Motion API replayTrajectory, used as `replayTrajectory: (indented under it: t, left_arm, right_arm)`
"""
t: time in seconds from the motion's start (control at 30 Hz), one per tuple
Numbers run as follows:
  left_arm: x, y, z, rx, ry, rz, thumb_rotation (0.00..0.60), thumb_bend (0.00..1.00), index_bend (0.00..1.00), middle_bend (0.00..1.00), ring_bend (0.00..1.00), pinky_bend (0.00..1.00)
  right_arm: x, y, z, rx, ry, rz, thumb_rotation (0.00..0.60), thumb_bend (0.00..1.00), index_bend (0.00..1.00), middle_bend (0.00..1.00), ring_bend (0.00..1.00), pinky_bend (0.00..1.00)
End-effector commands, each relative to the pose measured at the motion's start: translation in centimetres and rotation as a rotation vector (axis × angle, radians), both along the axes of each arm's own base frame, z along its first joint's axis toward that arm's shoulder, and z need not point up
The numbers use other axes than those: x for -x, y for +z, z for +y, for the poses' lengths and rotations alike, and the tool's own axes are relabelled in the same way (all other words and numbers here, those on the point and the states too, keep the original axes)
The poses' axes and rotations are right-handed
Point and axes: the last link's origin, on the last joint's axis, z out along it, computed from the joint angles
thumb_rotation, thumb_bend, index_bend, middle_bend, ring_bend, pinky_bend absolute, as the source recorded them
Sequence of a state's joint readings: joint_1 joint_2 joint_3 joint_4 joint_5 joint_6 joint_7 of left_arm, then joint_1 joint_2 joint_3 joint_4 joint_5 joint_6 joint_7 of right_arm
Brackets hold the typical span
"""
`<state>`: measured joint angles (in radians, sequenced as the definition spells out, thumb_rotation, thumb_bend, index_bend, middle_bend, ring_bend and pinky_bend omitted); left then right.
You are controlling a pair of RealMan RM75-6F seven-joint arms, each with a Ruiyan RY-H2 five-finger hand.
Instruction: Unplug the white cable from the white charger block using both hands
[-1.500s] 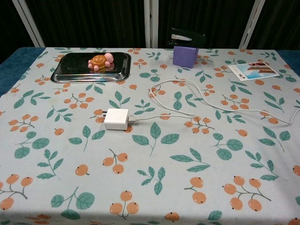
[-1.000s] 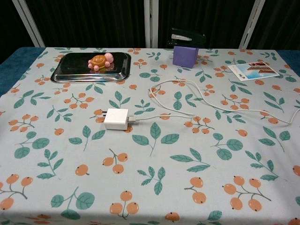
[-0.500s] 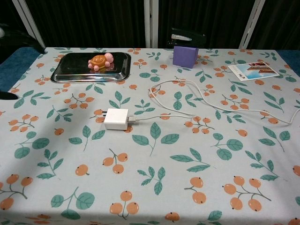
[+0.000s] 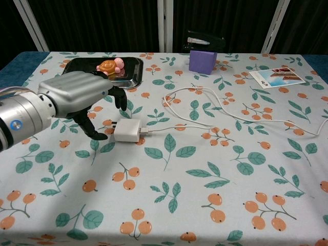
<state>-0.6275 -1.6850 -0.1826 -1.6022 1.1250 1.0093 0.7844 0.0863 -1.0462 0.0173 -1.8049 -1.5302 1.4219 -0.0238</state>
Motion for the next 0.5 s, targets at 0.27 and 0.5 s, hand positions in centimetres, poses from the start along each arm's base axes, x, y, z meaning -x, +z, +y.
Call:
replayTrajectory:
  t: [0.27,0.5]
  left_arm:
    - [-0.4,-1.9,0.8,-0.004,0.037,0.036,0.6,0.16,0.34,0.3,0.19,0.0]
    - [-0.3,-2.6,0.8,0.028,0.066,0.025,0.6,0.17,0.35,0.33,0.2,0.0]
  right_arm:
    - [0.4,0.1,0.1,0.002,-0.01,-0.003,0.6,0.1,0.0,0.0,0.0,0.0]
    - [0.7,0.1,0.2,0.002,-0.018,-0.004,0.6,0.1,0.0,0.0,0.0,0.0]
